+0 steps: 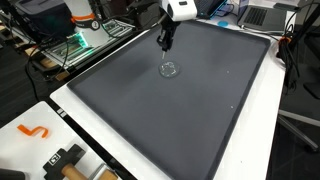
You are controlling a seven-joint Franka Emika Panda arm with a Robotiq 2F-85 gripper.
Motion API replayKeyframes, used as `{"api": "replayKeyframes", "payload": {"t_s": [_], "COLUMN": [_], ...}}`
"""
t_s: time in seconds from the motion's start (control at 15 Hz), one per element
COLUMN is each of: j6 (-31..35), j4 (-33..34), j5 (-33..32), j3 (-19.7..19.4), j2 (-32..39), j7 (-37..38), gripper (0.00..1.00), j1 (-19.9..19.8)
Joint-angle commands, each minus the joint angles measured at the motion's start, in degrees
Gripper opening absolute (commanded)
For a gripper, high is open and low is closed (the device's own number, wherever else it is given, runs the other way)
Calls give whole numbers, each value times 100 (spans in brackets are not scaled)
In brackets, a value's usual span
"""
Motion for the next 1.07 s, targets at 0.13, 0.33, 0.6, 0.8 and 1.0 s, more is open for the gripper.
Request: {"api": "replayKeyframes", "payload": {"t_s": [0.13, 0.33, 0.6, 0.8, 1.0], "j6": [571, 800, 927, 913, 917], "j4": [-242, -305, -325, -305, -292], "j5": [-40, -115, -145, -135, -125], "j3": [-1, -19, -30, -25, -21], "j2": [66, 134, 218, 300, 367], "j7": [-29, 27, 53, 50, 61], "gripper": [3, 3, 3, 3, 3], "j1": [-31, -28, -26, -27, -27]}}
